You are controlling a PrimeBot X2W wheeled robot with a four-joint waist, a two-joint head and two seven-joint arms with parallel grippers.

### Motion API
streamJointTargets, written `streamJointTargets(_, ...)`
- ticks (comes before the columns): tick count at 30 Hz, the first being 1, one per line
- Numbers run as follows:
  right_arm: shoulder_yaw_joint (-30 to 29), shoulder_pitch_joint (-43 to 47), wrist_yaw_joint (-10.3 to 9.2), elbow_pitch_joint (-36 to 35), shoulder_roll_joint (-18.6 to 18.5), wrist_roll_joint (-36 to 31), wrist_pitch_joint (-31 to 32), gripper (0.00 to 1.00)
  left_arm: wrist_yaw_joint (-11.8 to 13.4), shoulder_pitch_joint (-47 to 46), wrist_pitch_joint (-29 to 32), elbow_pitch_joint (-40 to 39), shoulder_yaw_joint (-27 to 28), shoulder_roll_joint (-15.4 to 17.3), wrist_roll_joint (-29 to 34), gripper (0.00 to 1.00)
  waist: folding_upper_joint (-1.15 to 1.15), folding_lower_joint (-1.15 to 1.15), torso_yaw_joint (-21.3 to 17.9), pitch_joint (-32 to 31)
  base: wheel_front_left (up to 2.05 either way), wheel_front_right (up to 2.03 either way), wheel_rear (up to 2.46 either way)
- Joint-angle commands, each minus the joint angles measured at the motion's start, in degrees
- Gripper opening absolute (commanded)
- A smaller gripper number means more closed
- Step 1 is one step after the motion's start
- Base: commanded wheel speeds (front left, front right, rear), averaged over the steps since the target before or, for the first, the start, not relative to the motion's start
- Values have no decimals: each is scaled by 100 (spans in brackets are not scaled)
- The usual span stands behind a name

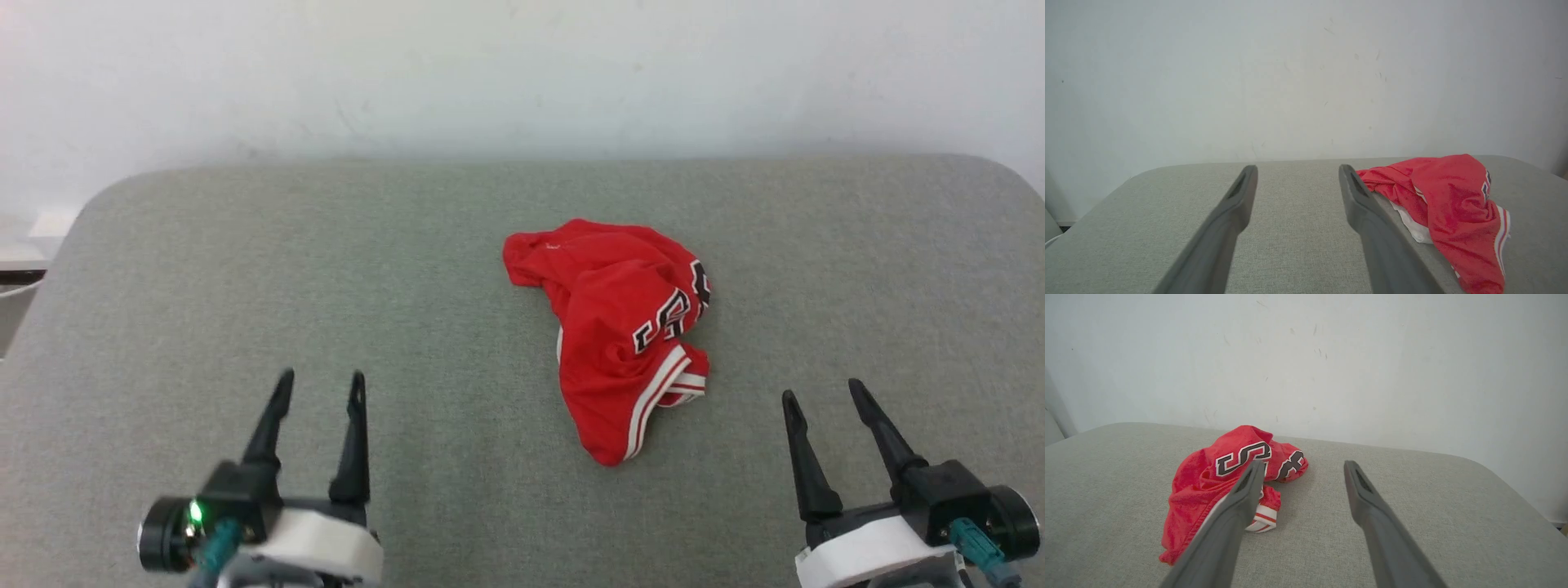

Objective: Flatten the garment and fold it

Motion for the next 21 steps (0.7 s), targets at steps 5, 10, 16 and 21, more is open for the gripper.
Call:
streamJointTargets(5, -16, 77, -11, 53, 10, 38, -26, 100, -3, 578, -25, -248, 130, -270, 455, 100, 0, 2, 177, -130, 0, 0, 0)
streamJointTargets(10, 43, 44, -11, 43, 10, 102, -26, 100, -195, 689, -25, -205, 193, -446, 677, 100, 0, 2, 208, -46, 0, 0, 0)
streamJointTargets(16, 82, -32, -11, 9, 10, 66, -26, 100, -618, 511, -26, 43, 206, -644, 488, 100, 0, 2, 112, 157, 0, 0, 0)
streamJointTargets(21, 70, -148, -11, -65, 11, 7, -20, 100, -1045, -41, 433, 207, -3, -703, 191, 100, 0, 2, -95, 498, 0, 0, 0)
